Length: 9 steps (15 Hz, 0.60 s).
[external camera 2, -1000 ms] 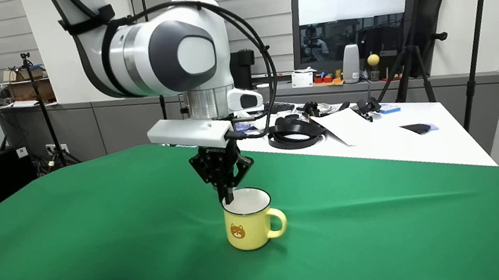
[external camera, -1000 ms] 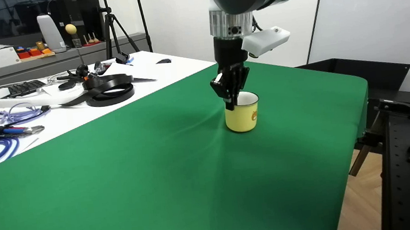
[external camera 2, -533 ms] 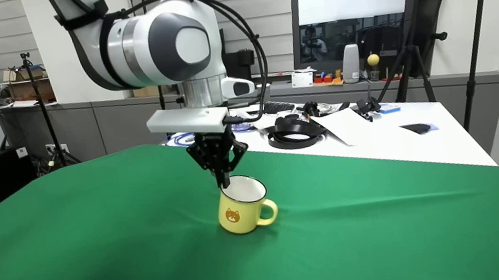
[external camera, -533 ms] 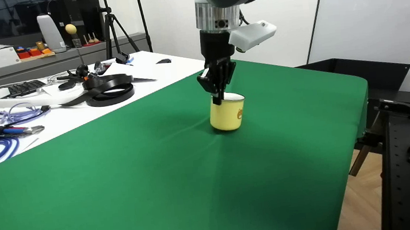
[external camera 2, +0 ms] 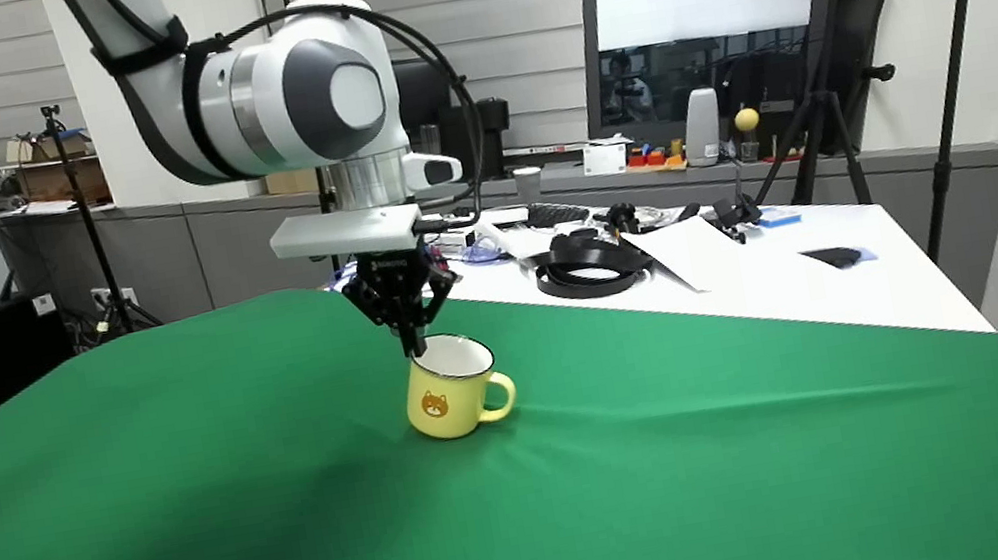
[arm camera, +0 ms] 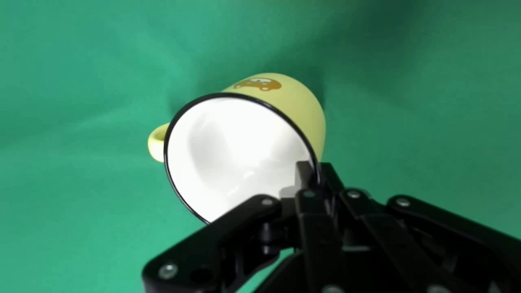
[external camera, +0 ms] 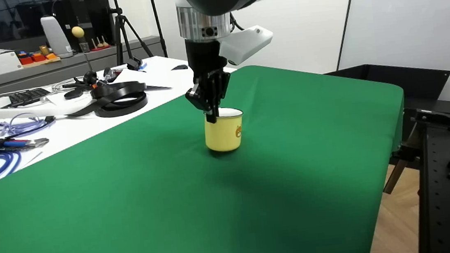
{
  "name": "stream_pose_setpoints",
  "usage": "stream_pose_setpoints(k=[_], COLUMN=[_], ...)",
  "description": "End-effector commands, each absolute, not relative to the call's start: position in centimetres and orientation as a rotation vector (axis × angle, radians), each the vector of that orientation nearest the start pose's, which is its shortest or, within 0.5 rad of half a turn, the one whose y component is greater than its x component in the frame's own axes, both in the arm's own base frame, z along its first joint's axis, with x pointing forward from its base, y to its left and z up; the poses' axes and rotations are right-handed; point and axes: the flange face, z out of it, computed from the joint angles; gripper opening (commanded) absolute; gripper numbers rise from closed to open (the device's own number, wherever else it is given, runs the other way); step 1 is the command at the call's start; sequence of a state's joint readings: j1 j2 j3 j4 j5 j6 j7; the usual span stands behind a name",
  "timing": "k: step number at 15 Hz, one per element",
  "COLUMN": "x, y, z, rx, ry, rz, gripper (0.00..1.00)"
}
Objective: Move the cup slightly up on the table
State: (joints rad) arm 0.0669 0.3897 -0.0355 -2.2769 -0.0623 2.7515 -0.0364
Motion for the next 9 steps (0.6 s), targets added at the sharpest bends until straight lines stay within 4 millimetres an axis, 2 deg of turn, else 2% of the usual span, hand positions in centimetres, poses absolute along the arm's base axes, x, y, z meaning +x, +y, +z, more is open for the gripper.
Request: stream_pose_setpoints(k=[1, 5, 9], x=[55.8, 55.6, 54.0], y=[2.9, 3.6, 4.0], z=[18.5, 18.3, 19.3], rx=[-3.189, -3.187, -3.175], ry=[-0.200, -0.217, -0.207], rz=[-0.095, -0.032, 0.059], gripper=[0.33, 0.59, 0.87])
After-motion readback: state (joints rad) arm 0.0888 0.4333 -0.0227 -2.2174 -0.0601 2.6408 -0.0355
